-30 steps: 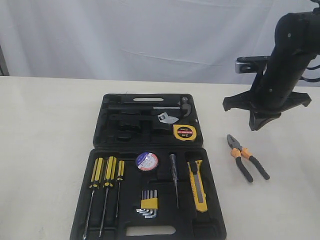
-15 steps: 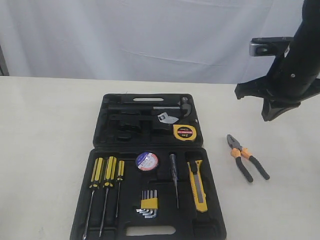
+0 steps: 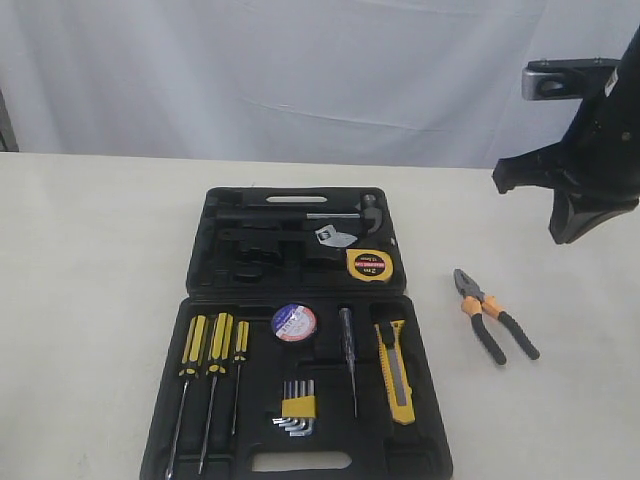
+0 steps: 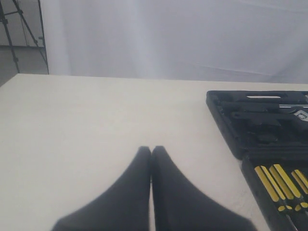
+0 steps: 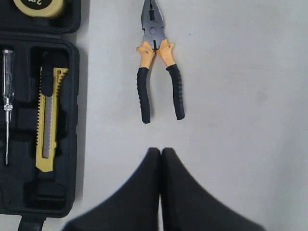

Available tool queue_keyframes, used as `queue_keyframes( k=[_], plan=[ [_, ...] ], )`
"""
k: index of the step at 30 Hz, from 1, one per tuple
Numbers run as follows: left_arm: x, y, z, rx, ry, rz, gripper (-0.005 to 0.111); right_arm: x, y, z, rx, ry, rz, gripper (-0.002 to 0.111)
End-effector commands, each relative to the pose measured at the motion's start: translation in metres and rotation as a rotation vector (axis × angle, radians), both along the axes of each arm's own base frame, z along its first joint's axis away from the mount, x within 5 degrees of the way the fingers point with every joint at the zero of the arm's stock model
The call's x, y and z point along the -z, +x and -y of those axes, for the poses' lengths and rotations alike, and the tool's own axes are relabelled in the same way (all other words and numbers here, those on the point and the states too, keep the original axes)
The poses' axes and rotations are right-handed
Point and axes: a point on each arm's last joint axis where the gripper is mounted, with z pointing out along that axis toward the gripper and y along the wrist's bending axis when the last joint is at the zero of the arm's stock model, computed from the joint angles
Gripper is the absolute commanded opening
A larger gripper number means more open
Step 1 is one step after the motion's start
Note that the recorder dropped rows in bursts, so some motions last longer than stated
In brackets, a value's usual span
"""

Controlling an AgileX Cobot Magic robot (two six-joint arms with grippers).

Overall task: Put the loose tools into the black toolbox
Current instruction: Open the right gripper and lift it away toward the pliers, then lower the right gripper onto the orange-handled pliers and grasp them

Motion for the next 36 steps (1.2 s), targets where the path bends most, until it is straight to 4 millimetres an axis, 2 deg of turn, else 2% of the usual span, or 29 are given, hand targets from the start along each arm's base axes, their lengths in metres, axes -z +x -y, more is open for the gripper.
queue_keyframes(
  k=[1, 18, 22, 31, 36],
  plan=[
    [0.001, 0.000, 0.000, 0.002, -0.003, 0.000, 0.000, -0.004, -0.003, 0.001, 0.003, -0.009, 0.003, -0.001],
    [0.001, 0.000, 0.000, 0.002, -0.003, 0.000, 0.000, -0.004, -0.004, 0.002, 0.018, -0.008, 0.004, -0.001],
    [0.001, 0.000, 0.000, 0.002, -0.003, 0.000, 0.000, -0.001, 0.007, 0.004, 0.015, -0.023, 0.084, -0.001],
    [0.001, 0.000, 0.000, 0.002, -0.003, 0.000, 0.000, 0.031, 0.031, 0.016, -0.038, -0.096, 0.063, -0.001],
    [0.001, 0.000, 0.000, 0.002, -0.003, 0.000, 0.000, 0.065, 0.053, 0.019, -0.031, -0.081, 0.079, -0.001]
  ],
)
